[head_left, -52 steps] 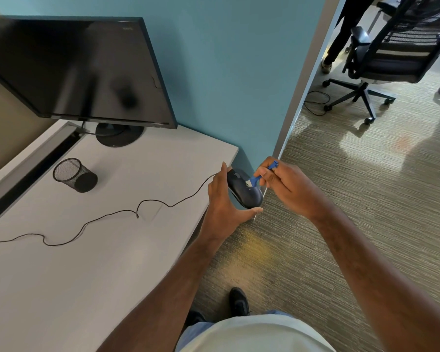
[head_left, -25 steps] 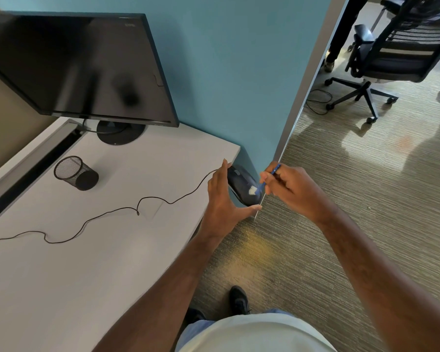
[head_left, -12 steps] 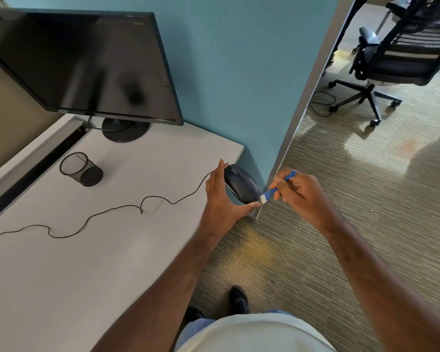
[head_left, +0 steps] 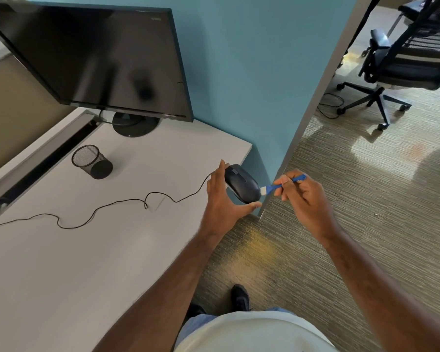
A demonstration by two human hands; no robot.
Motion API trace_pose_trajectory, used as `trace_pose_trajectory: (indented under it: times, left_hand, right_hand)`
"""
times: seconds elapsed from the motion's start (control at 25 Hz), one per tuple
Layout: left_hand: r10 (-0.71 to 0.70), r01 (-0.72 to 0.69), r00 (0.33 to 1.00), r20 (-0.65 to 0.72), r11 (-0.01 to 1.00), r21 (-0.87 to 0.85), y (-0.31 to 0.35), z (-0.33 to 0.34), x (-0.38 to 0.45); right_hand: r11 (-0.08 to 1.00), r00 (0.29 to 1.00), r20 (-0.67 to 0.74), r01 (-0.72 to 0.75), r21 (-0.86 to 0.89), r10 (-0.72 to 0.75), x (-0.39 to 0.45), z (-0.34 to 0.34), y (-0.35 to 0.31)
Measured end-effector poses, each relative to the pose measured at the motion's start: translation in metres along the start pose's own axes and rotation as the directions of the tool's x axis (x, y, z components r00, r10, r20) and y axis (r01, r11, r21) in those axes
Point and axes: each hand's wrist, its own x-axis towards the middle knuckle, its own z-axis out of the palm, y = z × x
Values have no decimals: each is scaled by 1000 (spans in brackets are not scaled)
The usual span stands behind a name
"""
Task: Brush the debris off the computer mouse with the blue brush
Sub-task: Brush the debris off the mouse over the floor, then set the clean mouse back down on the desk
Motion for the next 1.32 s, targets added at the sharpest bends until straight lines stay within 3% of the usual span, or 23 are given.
trace_pose_trajectory:
  times: [0.28, 0.48, 0.64, 1.08, 1.32]
  left_hand:
    - [9, -9, 1000, -24, 1000, -1, -13, -18, -7]
    - [-5, 3, 997, -76, 1000, -19, -30, -42, -17]
    - [-9, 9, 994, -107, 1000, 1, -52, -68, -25]
    - [-21, 21, 984, -178, 1000, -3, -120, -150, -48]
    - [-2, 7, 974, -227, 1000, 20, -149, -185, -62]
  right_hand:
    - [997, 1000, 23, 19, -79, -17, 3, 16, -5]
    - [986, 976, 217, 6, -167, 31, 7, 43, -21]
    - [990, 971, 228, -41, -134, 71, 12, 73, -35]
    - [984, 930, 366, 46, -169, 20, 32, 169, -71]
    - [995, 938, 347, 16, -98, 19, 33, 211, -84]
